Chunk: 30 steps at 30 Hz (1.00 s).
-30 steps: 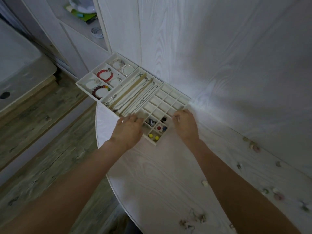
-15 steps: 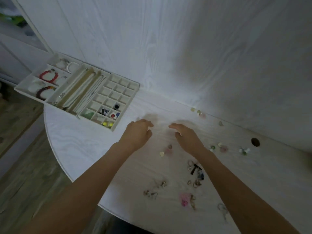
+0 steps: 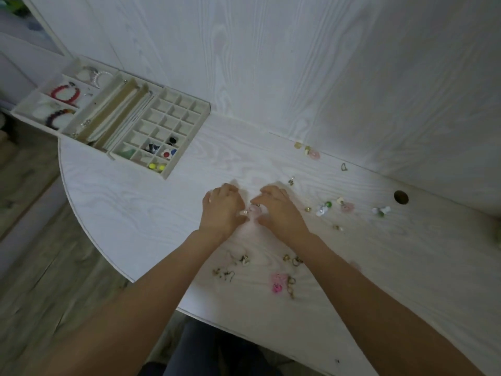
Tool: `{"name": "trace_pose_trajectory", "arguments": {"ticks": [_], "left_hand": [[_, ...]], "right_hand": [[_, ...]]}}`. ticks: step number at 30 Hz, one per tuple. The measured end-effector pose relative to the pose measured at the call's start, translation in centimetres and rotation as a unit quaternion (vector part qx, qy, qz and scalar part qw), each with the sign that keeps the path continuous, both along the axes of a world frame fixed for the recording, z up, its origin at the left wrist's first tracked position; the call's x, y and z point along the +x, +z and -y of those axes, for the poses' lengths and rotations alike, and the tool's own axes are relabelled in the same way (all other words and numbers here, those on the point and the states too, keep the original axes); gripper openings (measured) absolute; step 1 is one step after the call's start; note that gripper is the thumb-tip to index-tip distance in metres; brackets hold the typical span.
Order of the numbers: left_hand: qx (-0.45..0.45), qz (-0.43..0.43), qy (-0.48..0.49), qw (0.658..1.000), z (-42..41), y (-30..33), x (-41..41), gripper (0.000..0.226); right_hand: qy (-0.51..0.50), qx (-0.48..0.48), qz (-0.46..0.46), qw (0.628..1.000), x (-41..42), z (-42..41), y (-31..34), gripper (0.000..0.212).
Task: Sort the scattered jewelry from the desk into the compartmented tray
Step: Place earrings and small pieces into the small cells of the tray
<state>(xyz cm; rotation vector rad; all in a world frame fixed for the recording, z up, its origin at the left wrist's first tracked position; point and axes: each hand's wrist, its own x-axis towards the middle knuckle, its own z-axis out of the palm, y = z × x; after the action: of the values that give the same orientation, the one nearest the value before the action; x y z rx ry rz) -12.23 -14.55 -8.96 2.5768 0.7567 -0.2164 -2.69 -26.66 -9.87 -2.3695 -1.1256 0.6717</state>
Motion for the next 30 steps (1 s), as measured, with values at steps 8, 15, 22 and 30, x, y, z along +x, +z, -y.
{"name": "trace_pose_trajectory", "arguments": {"ticks": [8,15,22,30], "left_hand": [[-0.077,0.014,0.003,0.997,-0.1,0.6,0.9,0.024],[-0.235,0.126,0.044,0.963,1.9,1.4,2.2,0.004],[-0.289,0.171,0.079,0.938,2.3,3.8,3.5,0.016],[-0.377,0.184,0.141,0.897,-0.4,7.0,2.6,0.028]], "right_hand": [[-0.017,0.051,0.038,0.998,-0.7,0.1,-0.8,0.016],[-0.089,0.067,-0.042,0.993,0.4,2.0,-0.5,0.013],[-0.203,0.184,-0.25,0.929,1.2,3.4,2.7,0.008],[-0.195,0.231,-0.415,0.858,1.8,1.2,6.6,0.007]]}}
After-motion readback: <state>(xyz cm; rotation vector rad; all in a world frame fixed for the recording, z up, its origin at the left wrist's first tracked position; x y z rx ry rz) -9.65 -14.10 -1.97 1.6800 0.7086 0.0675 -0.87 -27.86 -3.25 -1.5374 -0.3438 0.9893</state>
